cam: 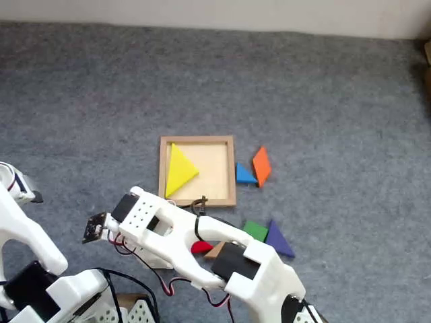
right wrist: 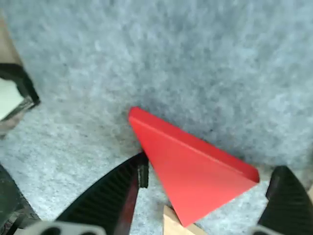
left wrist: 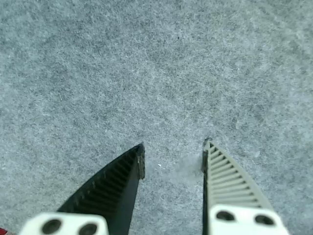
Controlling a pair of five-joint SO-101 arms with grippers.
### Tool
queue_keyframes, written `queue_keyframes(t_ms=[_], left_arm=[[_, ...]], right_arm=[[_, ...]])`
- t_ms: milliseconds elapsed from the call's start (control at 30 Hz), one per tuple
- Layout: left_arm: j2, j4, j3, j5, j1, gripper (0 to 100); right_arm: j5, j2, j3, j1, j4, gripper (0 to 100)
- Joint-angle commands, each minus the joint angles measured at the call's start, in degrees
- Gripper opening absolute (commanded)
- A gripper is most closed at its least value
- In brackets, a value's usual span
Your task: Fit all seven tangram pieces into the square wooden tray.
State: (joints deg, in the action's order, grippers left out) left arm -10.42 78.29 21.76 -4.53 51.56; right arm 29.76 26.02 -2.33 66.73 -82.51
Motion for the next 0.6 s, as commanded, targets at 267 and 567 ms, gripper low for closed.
queue_keyframes(t_ms=[267,567], left_arm=[[-2.07,-0.7,-0.92,-0.53,0.04,19],[-2.07,-0.7,-0.92,-0.53,0.13,19]], right_arm=[[0.53,-0.48,1.36,-3.65,5.23,26.7],[0.53,-1.01,1.89,-4.7,1.19,26.3]])
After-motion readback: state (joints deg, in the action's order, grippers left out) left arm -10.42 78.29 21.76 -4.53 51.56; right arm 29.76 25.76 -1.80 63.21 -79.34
